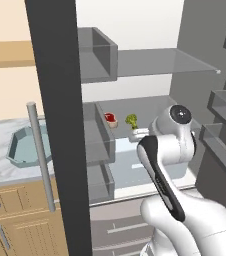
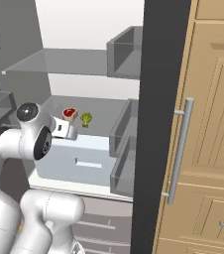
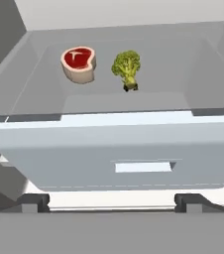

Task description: Place one broccoli and one steak in each tupperware on the nearby counter, to pack two identical lunches.

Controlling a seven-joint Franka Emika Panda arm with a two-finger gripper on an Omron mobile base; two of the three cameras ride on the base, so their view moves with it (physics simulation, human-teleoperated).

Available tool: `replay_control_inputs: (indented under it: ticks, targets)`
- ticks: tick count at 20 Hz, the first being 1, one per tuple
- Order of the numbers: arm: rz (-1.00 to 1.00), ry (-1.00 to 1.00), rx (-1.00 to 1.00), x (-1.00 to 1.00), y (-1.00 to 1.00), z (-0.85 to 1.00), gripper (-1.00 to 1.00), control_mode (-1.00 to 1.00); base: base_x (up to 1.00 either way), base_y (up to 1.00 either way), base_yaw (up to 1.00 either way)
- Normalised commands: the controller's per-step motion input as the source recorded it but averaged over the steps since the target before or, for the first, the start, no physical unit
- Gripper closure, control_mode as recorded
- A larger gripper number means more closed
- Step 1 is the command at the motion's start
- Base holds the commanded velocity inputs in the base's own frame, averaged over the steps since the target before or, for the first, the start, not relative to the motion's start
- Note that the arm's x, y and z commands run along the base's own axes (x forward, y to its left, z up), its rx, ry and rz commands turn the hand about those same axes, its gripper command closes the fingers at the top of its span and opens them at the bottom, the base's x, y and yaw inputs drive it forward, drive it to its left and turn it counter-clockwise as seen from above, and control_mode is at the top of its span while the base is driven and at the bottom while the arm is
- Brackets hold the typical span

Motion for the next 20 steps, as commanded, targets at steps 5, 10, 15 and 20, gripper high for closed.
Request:
replay_control_inputs:
  ticks: [5, 10, 15, 20]
  targets:
    - [0.03, 0.00, 0.00, 0.00, -0.02, 0.33, -1.00, -1.00, 0.00, 0.00, 0.00]
    - [0.05, 0.00, 0.00, 0.07, -0.01, 0.21, -1.00, -1.00, 0.00, 0.00, 0.00]
    - [0.09, 0.03, 0.00, 0.27, 0.02, -0.02, -1.00, -1.00, 0.00, 0.00, 0.00]
    - [0.08, 0.00, 0.00, 0.39, 0.01, -0.10, -1.00, -1.00, 0.00, 0.00, 0.00]
